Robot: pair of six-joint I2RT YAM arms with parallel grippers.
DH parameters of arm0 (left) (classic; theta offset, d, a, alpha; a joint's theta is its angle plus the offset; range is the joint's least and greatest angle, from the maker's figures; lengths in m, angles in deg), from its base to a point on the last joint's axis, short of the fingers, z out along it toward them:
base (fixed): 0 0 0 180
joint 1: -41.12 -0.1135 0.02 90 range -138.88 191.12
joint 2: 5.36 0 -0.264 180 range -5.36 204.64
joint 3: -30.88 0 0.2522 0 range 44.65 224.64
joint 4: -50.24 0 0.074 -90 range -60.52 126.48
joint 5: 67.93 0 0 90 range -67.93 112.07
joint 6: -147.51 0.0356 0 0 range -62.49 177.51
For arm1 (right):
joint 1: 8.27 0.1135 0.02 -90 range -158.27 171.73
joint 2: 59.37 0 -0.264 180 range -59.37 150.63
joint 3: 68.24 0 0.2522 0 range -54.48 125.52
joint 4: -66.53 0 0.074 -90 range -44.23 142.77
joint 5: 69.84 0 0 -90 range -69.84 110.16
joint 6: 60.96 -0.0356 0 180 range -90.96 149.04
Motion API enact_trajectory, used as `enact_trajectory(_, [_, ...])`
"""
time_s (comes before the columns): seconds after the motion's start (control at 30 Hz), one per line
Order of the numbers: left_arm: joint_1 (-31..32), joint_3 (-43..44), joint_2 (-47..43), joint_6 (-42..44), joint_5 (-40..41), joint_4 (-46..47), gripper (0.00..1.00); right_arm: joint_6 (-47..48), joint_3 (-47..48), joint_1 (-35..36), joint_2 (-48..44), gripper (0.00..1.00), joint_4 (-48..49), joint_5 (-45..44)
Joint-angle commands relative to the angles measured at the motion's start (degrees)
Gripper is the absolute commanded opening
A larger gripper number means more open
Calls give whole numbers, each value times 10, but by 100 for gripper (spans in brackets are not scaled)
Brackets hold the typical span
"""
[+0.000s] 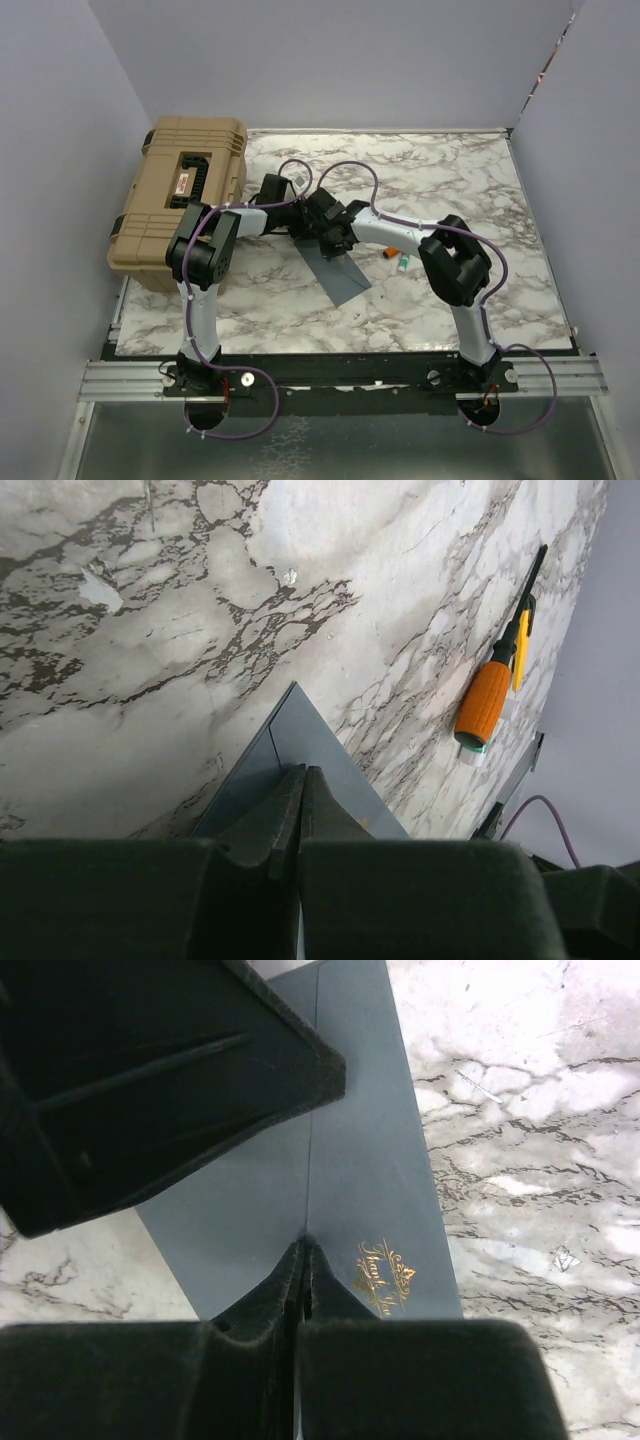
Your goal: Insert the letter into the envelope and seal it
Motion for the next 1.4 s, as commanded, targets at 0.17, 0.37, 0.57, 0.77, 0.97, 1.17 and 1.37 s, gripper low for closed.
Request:
enact_trajectory(0.17, [-2, -10, 34, 21, 50, -44, 0, -18, -13, -1, 18, 1, -9, -7])
enact_trajectory(0.37, [-2, -4, 35, 25, 60, -50, 0, -24, -65, -1, -7, 1, -9, 33])
enact_trajectory(0.57, [-2, 1, 39, 26, 64, -67, 0, -20, -109, -1, -32, 1, 0, 51])
enact_trajectory(0.77, [-2, 1, 38, 28, 64, -71, 0, -14, -111, -1, -23, 1, 3, 49])
enact_trajectory(0.97, [-3, 1, 37, 32, 64, -76, 0, -19, -99, -1, -4, 1, 2, 35])
enact_trajectory(1.17, [-2, 2, 42, 34, 63, -79, 0, -12, -156, -11, -47, 1, 31, 66])
enact_trajectory(1.37, [-2, 6, 46, 34, 63, -81, 0, -17, -200, -36, -86, 1, 55, 83])
